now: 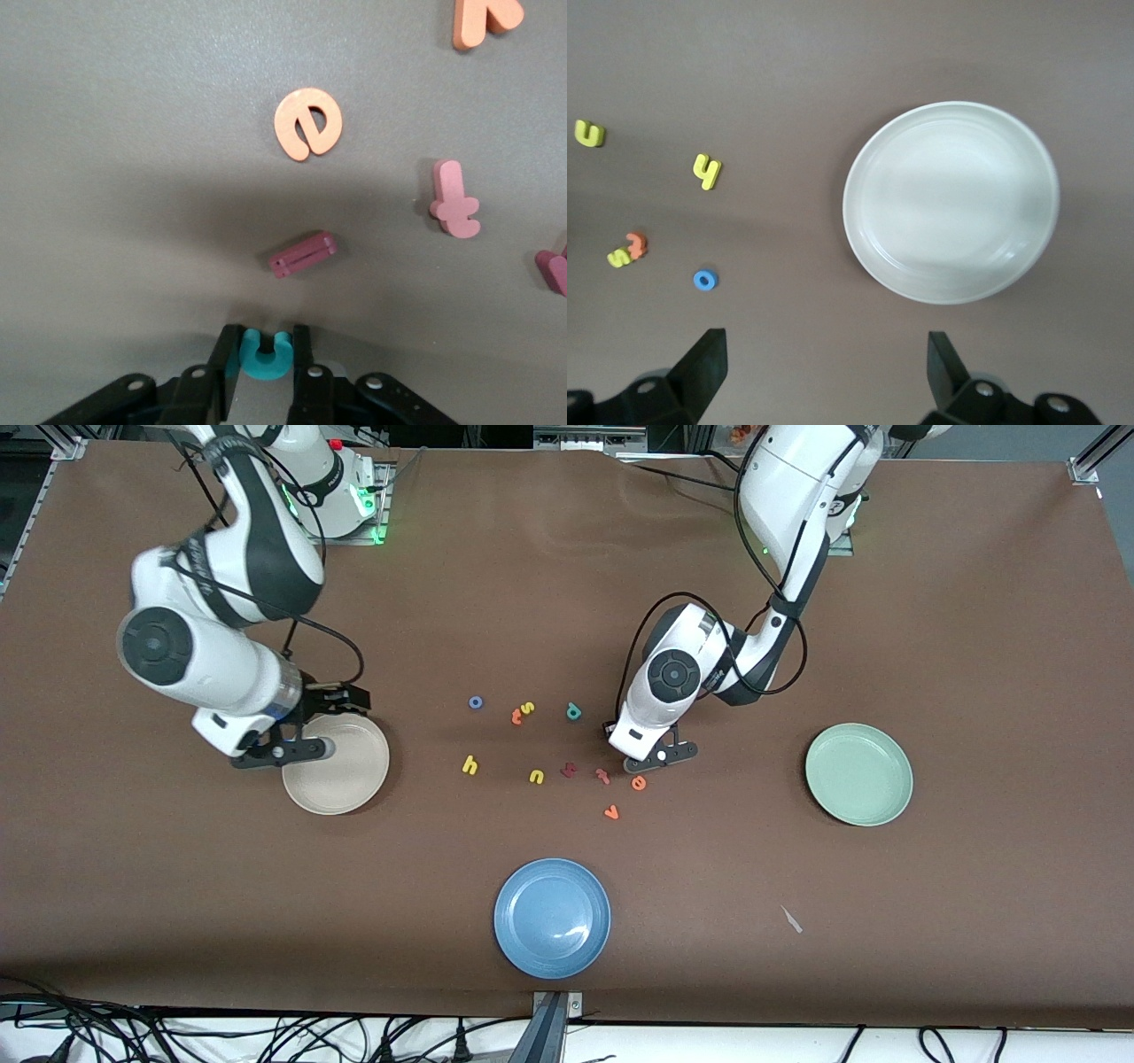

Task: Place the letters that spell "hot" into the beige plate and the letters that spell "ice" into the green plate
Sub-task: 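Drop the teal c on the green plate while the right gripper nears the blue o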

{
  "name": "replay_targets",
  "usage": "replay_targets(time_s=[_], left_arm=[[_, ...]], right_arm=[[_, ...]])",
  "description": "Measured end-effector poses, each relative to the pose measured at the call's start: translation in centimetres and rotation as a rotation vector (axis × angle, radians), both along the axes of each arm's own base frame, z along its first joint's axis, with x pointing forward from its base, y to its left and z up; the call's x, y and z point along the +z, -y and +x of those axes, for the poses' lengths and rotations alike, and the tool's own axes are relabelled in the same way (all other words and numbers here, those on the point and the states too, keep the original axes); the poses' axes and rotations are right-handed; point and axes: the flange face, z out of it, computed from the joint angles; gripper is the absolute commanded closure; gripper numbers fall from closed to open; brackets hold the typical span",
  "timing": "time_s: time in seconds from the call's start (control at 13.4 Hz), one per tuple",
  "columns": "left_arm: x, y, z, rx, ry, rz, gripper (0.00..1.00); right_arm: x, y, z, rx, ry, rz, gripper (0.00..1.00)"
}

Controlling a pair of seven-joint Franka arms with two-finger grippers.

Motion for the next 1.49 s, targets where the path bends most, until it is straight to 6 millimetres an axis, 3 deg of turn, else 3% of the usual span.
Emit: replay_targets(time_s=[0.15,0.37,0.52,0.6,0.82,0.97,1.19,1.34,1.49], left_arm=[[0.0,0.0,0.0,0.001,0.001,0.0,0.89],[1.5,-0.6,1.3,0.016,0.025,-0.01,0.89],[5.2,-2.7,3.5,0.019,0.032,-0.017,0.89],[7.7,-4.9,4.7,0.013,0.023,-0.019,0.89],[14.5,-15.3,7.8,-0.021,-0.044,-0.022,0.89],[16.1,-23.9,9.1,-0.066,-0.083,-0.017,0.88],[14.7,-35.8,9.6,-0.165,-0.13,0.026,0.88],[12.7,-41.7,9.1,-0.196,-0.158,-0.003,0.88],[10.4,-46.2,8.8,-0.195,-0.164,-0.022,0.87]], right_arm=[[-3.2,-2.1,-1.6,-0.035,0.008,0.006,0.0],[-4.7,-6.6,-4.2,-0.095,0.02,-0.008,0.0],[-6.0,-8.4,-5.7,-0.122,0.04,-0.007,0.0],[-6.8,-8.9,-6.4,-0.137,0.047,-0.003,0.0],[-8.9,-10.3,-7.6,-0.156,0.062,-0.015,0.0],[-10.2,-11.8,-8.3,-0.152,0.083,-0.031,0.0],[-12.0,-14.2,-9.9,-0.144,0.125,-0.076,0.0],[-13.2,-15.5,-10.9,-0.146,0.149,-0.09,0.0],[-14.5,-15.9,-11.7,-0.153,0.155,-0.077,0.0]])
